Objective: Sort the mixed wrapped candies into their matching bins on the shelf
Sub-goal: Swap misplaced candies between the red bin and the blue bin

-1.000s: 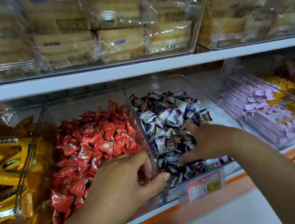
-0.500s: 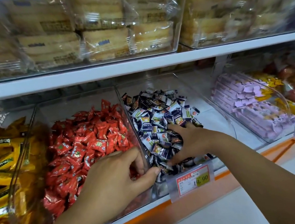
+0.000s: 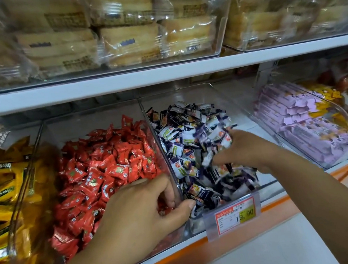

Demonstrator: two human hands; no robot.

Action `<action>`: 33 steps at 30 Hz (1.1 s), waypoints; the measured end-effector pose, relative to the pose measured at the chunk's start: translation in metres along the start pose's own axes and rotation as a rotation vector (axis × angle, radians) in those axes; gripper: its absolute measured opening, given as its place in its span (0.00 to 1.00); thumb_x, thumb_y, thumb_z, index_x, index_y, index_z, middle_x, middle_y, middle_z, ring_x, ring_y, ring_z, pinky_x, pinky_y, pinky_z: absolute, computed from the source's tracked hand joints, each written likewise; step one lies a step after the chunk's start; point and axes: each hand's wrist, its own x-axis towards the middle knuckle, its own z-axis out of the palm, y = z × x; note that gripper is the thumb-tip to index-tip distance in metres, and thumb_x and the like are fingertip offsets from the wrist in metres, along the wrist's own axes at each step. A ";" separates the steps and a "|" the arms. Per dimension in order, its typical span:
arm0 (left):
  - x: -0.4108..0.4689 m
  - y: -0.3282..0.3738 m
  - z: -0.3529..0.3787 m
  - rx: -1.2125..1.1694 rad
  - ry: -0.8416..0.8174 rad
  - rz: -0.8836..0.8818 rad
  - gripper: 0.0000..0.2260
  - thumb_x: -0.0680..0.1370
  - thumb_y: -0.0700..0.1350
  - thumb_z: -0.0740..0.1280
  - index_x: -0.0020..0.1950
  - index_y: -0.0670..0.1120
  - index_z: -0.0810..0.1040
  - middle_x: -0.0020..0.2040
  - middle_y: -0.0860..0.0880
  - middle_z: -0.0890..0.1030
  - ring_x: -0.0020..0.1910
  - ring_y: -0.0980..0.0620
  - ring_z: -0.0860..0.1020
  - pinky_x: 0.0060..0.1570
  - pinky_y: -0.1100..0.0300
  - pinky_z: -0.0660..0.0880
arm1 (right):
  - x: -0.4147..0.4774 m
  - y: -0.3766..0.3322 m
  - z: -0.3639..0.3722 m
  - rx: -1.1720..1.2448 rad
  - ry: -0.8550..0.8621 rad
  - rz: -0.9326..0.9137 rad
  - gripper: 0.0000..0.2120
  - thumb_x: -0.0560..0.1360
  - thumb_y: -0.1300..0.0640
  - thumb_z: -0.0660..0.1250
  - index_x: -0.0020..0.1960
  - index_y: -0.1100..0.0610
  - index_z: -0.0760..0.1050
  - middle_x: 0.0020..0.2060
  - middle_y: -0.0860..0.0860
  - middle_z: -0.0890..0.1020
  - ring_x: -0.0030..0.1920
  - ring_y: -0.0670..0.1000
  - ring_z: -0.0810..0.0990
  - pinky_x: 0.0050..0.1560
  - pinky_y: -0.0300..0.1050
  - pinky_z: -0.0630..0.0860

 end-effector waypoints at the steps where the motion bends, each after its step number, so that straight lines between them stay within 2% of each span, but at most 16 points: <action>1: 0.000 -0.001 0.000 -0.001 0.001 -0.001 0.23 0.67 0.75 0.50 0.39 0.58 0.70 0.51 0.76 0.67 0.46 0.64 0.71 0.30 0.68 0.61 | 0.001 -0.005 -0.004 0.038 0.026 -0.020 0.32 0.69 0.57 0.75 0.70 0.55 0.66 0.46 0.49 0.78 0.40 0.47 0.76 0.41 0.41 0.72; 2: 0.000 -0.001 0.000 -0.003 0.001 -0.002 0.23 0.66 0.75 0.50 0.39 0.58 0.70 0.52 0.75 0.66 0.46 0.64 0.71 0.30 0.68 0.62 | 0.002 -0.012 -0.007 0.078 0.055 -0.051 0.29 0.69 0.57 0.76 0.66 0.56 0.69 0.49 0.49 0.79 0.43 0.47 0.77 0.45 0.43 0.73; 4: -0.001 -0.001 0.001 -0.012 0.002 -0.001 0.23 0.66 0.75 0.51 0.39 0.58 0.70 0.51 0.75 0.67 0.45 0.65 0.71 0.30 0.68 0.62 | 0.006 -0.024 -0.009 0.152 0.112 -0.122 0.31 0.67 0.53 0.77 0.67 0.54 0.70 0.56 0.48 0.80 0.51 0.49 0.79 0.51 0.44 0.73; 7: -0.001 -0.002 0.001 -0.021 0.004 -0.005 0.22 0.67 0.75 0.52 0.39 0.58 0.70 0.49 0.73 0.69 0.44 0.64 0.72 0.30 0.68 0.62 | 0.009 -0.040 0.001 0.197 0.127 -0.277 0.35 0.65 0.46 0.78 0.67 0.46 0.68 0.60 0.43 0.77 0.57 0.46 0.78 0.52 0.40 0.74; 10: 0.000 -0.001 0.001 -0.018 0.000 -0.002 0.22 0.67 0.75 0.52 0.39 0.58 0.70 0.50 0.75 0.68 0.45 0.65 0.72 0.29 0.68 0.62 | 0.003 -0.044 0.000 0.208 -0.041 -0.382 0.44 0.60 0.38 0.75 0.73 0.36 0.59 0.74 0.40 0.63 0.67 0.49 0.71 0.60 0.50 0.76; 12: -0.001 0.000 0.000 -0.009 -0.002 -0.003 0.22 0.66 0.75 0.51 0.39 0.59 0.70 0.52 0.76 0.66 0.47 0.65 0.71 0.29 0.68 0.63 | 0.000 -0.038 -0.012 0.188 -0.110 -0.372 0.39 0.66 0.40 0.73 0.72 0.34 0.59 0.74 0.39 0.60 0.66 0.50 0.73 0.52 0.51 0.81; 13: -0.001 0.000 0.000 -0.009 0.002 -0.004 0.22 0.66 0.75 0.51 0.39 0.59 0.70 0.52 0.76 0.66 0.47 0.65 0.71 0.29 0.68 0.63 | -0.003 -0.036 -0.021 0.151 -0.101 -0.353 0.31 0.71 0.44 0.71 0.71 0.36 0.64 0.73 0.40 0.64 0.64 0.49 0.74 0.49 0.50 0.82; 15: -0.001 -0.001 0.001 -0.012 0.009 -0.010 0.22 0.66 0.75 0.52 0.39 0.59 0.70 0.53 0.74 0.67 0.46 0.65 0.72 0.28 0.68 0.62 | -0.007 -0.027 -0.037 0.053 -0.036 -0.288 0.12 0.79 0.54 0.65 0.60 0.41 0.75 0.64 0.46 0.76 0.59 0.47 0.77 0.47 0.47 0.82; 16: -0.001 -0.002 0.002 -0.012 0.010 -0.015 0.22 0.66 0.75 0.53 0.39 0.59 0.70 0.52 0.72 0.68 0.45 0.64 0.72 0.28 0.68 0.61 | -0.008 -0.022 -0.042 -0.039 -0.018 -0.244 0.10 0.80 0.58 0.63 0.53 0.44 0.77 0.57 0.47 0.80 0.55 0.47 0.80 0.47 0.46 0.82; 18: 0.000 -0.002 0.002 -0.003 0.025 -0.013 0.21 0.67 0.74 0.54 0.39 0.58 0.71 0.52 0.72 0.69 0.43 0.64 0.73 0.28 0.70 0.60 | -0.009 -0.013 -0.040 -0.331 -0.061 -0.163 0.10 0.80 0.61 0.62 0.50 0.49 0.80 0.47 0.44 0.81 0.48 0.46 0.80 0.48 0.41 0.78; 19: 0.000 -0.001 0.002 0.006 0.030 -0.011 0.21 0.67 0.74 0.55 0.38 0.58 0.71 0.52 0.73 0.68 0.42 0.65 0.73 0.27 0.70 0.60 | -0.010 -0.010 -0.034 -0.487 -0.100 -0.137 0.09 0.80 0.60 0.62 0.55 0.51 0.79 0.48 0.44 0.80 0.48 0.46 0.78 0.48 0.38 0.74; 21: 0.000 0.000 0.001 0.011 0.029 -0.009 0.20 0.67 0.73 0.55 0.38 0.58 0.71 0.52 0.75 0.68 0.42 0.66 0.73 0.27 0.71 0.60 | -0.005 -0.002 -0.018 -0.664 -0.148 -0.096 0.15 0.81 0.56 0.60 0.67 0.51 0.71 0.59 0.49 0.76 0.52 0.49 0.75 0.49 0.39 0.70; 23: -0.001 0.001 0.000 0.004 0.021 -0.009 0.20 0.67 0.74 0.54 0.38 0.58 0.71 0.51 0.75 0.68 0.42 0.66 0.73 0.26 0.70 0.61 | -0.004 0.004 -0.007 -0.642 -0.190 -0.046 0.22 0.82 0.53 0.60 0.75 0.52 0.60 0.69 0.55 0.70 0.60 0.54 0.74 0.56 0.42 0.71; 26: -0.002 0.001 -0.001 -0.014 0.023 -0.016 0.20 0.67 0.74 0.55 0.38 0.58 0.71 0.48 0.73 0.70 0.40 0.65 0.73 0.28 0.69 0.60 | -0.002 0.014 -0.002 -0.543 -0.214 -0.043 0.33 0.79 0.52 0.64 0.78 0.51 0.51 0.75 0.54 0.60 0.65 0.56 0.72 0.60 0.44 0.70; 30: -0.001 0.002 -0.001 -0.004 0.021 -0.020 0.21 0.67 0.74 0.53 0.38 0.58 0.71 0.50 0.74 0.69 0.41 0.66 0.73 0.27 0.68 0.61 | 0.000 0.018 -0.001 -0.356 -0.183 -0.070 0.36 0.75 0.55 0.71 0.77 0.49 0.55 0.72 0.54 0.67 0.53 0.52 0.76 0.50 0.43 0.73; 33: -0.002 0.003 -0.002 -0.003 0.013 -0.023 0.22 0.66 0.74 0.52 0.38 0.58 0.71 0.50 0.74 0.68 0.42 0.66 0.72 0.28 0.68 0.61 | 0.001 0.020 -0.002 -0.300 -0.129 -0.091 0.35 0.72 0.57 0.74 0.74 0.49 0.60 0.66 0.53 0.71 0.49 0.51 0.75 0.48 0.43 0.73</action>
